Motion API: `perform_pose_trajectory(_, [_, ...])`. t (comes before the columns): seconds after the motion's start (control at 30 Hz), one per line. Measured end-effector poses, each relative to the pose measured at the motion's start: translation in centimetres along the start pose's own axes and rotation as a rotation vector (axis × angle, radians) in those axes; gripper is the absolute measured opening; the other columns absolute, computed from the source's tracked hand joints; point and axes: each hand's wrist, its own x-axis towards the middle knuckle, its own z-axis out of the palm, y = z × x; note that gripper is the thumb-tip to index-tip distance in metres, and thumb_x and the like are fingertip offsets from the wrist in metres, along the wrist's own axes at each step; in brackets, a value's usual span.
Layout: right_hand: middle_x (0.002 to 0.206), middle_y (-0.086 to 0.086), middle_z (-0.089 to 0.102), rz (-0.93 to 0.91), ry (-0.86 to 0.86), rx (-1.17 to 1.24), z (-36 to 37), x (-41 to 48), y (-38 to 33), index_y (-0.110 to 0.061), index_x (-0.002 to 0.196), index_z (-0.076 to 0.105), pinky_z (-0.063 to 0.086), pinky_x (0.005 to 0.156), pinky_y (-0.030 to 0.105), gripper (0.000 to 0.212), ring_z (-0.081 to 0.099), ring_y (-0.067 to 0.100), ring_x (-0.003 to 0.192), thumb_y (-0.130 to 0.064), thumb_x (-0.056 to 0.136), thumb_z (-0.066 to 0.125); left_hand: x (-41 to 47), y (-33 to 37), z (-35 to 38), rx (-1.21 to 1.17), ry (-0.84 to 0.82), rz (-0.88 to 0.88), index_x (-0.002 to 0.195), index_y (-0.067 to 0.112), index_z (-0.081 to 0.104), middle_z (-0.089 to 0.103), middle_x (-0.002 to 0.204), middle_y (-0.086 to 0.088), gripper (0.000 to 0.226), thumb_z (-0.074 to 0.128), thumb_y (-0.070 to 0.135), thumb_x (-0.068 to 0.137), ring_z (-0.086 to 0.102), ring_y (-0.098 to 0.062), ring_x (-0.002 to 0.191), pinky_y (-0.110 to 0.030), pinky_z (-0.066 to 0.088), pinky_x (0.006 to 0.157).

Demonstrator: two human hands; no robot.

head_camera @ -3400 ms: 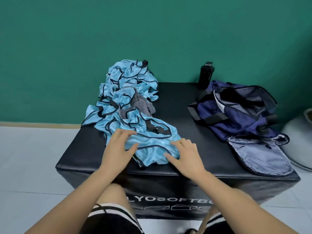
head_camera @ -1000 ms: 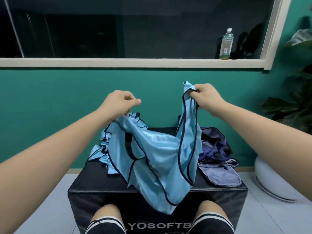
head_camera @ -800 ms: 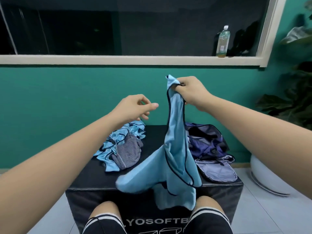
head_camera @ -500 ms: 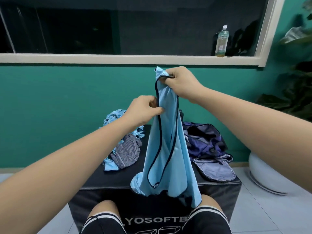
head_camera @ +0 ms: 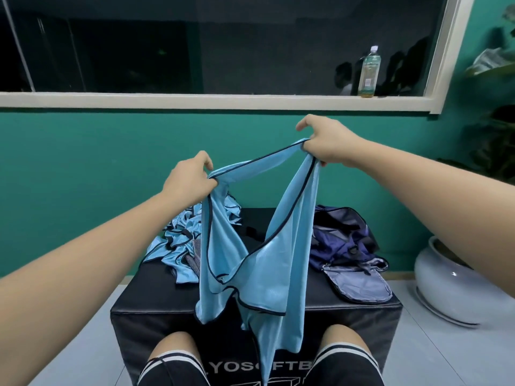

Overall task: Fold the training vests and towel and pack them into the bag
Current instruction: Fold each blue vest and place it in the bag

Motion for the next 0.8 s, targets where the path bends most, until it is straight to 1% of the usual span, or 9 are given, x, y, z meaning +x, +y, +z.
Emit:
perform_pose_trajectory(0.13, [0.104,0.013,0.066,0.088,-0.062,-0.102,-0.1,0.0,0.4,-0.014,0.119,0.064,0.057,0.072,0.042,0.035,0.063,0.032,0.080,-0.011,0.095,0.039,0.3,-1.8,-0.2,0.008,-0.004,-0.051,0.107,0.027,0.057,0.069,0.086,0.005,0.023,0.066,0.022,0.087,0.065,-0.027,0.091,-0.044,0.057,0.081])
perform_pose_trajectory(0.2, [0.105,0.012,0.062,0.139,-0.108,-0.088,0.1,0.1,1.1,-0.007,0.114,0.063,0.048,0.074,0.040,0.034,0.055,0.032,0.085,-0.007,0.093,0.036,0.6,-2.6,-0.5,0.000,-0.009,-0.087,0.107,0.027,0.057,0.071,0.085,0.001,0.022,0.066,0.024,0.088,0.067,-0.027,0.088,-0.045,0.059,0.080])
perform_pose_trajectory(0.27, [0.094,0.013,0.053,0.208,-0.162,0.061,0.3,0.2,1.8,-0.007,0.099,0.057,0.042,0.073,0.040,0.027,0.049,0.029,0.078,-0.004,0.086,0.034,0.7,-3.5,-0.8,-0.006,-0.018,-0.125,0.106,0.028,0.058,0.072,0.085,-0.002,0.020,0.068,0.029,0.089,0.069,-0.026,0.084,-0.044,0.059,0.079])
perform_pose_trajectory(0.4, [0.063,0.013,0.057,0.350,-0.236,0.491,0.1,-1.1,2.3,-0.011,0.079,0.042,0.059,0.066,0.036,0.020,0.074,0.032,0.064,0.005,0.081,0.032,0.3,-5.7,-1.1,-0.037,-0.059,-0.231,0.102,0.028,0.062,0.071,0.088,-0.003,0.027,0.078,0.044,0.088,0.066,-0.021,0.081,-0.035,0.054,0.069])
perform_pose_trajectory(0.47, [0.065,0.016,0.065,0.382,-0.274,0.611,-0.1,-1.1,3.0,-0.006,0.080,0.048,0.059,0.056,0.033,0.021,0.072,0.031,0.060,0.007,0.083,0.032,-0.2,-6.8,-1.1,-0.046,-0.094,-0.295,0.099,0.028,0.064,0.070,0.090,-0.004,0.027,0.078,0.048,0.087,0.065,-0.022,0.080,-0.033,0.050,0.066])
perform_pose_trajectory(0.6, [0.076,0.012,0.056,0.424,-0.328,0.847,-0.1,-0.9,4.2,-0.006,0.078,0.051,0.059,0.062,0.035,0.017,0.057,0.028,0.057,0.002,0.079,0.036,-1.0,-8.8,-0.7,-0.088,-0.154,-0.398,0.099,0.019,0.067,0.077,0.080,-0.009,0.020,0.067,0.038,0.093,0.072,-0.025,0.065,-0.030,0.053,0.058])
perform_pose_trajectory(0.7, [0.078,0.012,0.061,0.442,-0.394,0.903,0.1,-0.7,4.4,-0.007,0.080,0.058,0.054,0.072,0.036,0.011,0.059,0.029,0.065,-0.008,0.079,0.047,-1.5,-9.2,-0.3,-0.228,-0.252,-0.535,0.114,0.007,0.062,0.079,0.076,-0.015,0.034,0.052,0.038,0.105,0.077,-0.030,0.064,-0.029,0.057,0.051])
perform_pose_trajectory(0.73, [0.081,0.013,0.060,0.451,-0.427,0.892,0.2,-0.6,4.5,-0.008,0.081,0.059,0.050,0.072,0.036,0.008,0.057,0.029,0.067,-0.014,0.077,0.055,-1.8,-8.9,-0.4,-0.325,-0.323,-0.615,0.120,0.005,0.058,0.079,0.080,-0.019,0.042,0.045,0.044,0.108,0.078,-0.034,0.069,-0.032,0.061,0.053])
perform_pose_trajectory(0.8, [0.089,0.014,0.060,0.459,-0.487,0.810,0.6,-0.2,5.1,-0.007,0.091,0.064,0.046,0.072,0.036,0.025,0.055,0.030,0.072,-0.022,0.072,0.067,-2.3,-8.6,-0.5,-0.528,-0.469,-0.725,0.128,0.006,0.054,0.078,0.092,-0.028,0.058,0.034,0.056,0.108,0.080,-0.041,0.085,-0.042,0.066,0.071])
